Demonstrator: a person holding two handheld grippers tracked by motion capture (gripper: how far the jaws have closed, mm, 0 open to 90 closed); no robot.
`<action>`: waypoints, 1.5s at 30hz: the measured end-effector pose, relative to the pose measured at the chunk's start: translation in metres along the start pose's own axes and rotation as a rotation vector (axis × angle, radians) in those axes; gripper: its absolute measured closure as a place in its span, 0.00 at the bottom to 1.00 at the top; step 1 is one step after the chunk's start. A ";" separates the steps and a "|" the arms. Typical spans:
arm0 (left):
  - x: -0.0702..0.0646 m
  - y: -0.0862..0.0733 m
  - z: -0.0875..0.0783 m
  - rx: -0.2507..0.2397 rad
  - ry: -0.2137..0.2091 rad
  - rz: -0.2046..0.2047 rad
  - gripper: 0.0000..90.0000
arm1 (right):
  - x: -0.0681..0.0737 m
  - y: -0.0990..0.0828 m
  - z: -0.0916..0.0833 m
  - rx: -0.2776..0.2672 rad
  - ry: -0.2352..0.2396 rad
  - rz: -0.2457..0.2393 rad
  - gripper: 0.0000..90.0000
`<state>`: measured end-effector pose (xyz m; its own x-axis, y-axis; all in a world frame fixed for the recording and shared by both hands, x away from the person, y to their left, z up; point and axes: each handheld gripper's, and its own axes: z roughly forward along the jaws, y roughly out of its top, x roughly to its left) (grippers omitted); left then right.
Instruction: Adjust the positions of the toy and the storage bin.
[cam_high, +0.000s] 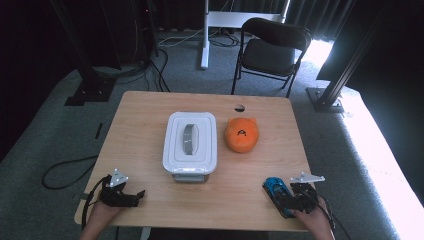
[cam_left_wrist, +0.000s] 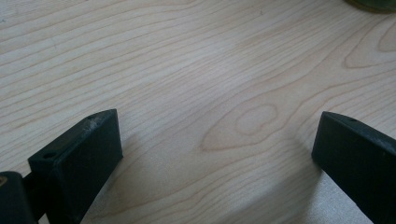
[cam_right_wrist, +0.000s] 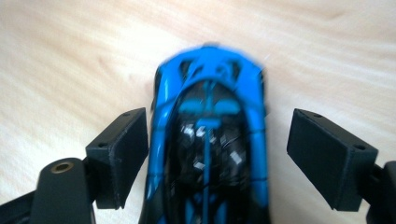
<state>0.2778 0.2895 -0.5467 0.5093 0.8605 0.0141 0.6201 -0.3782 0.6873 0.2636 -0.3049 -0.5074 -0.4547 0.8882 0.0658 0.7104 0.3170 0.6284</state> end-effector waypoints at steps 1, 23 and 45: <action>0.000 0.000 0.000 0.000 0.000 0.000 0.02 | -0.002 0.002 -0.002 -0.010 0.003 0.008 0.20; 0.000 0.000 0.000 0.000 0.000 -0.002 0.02 | -0.029 0.081 0.005 -0.143 0.017 0.047 0.20; 0.000 0.000 0.000 0.000 -0.001 -0.001 0.02 | -0.043 0.156 0.064 -0.116 0.066 0.087 0.25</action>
<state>0.2778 0.2894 -0.5467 0.5091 0.8606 0.0131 0.6202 -0.3774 0.6877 0.4282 -0.2723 -0.4621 -0.4312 0.8858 0.1717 0.6835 0.1965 0.7029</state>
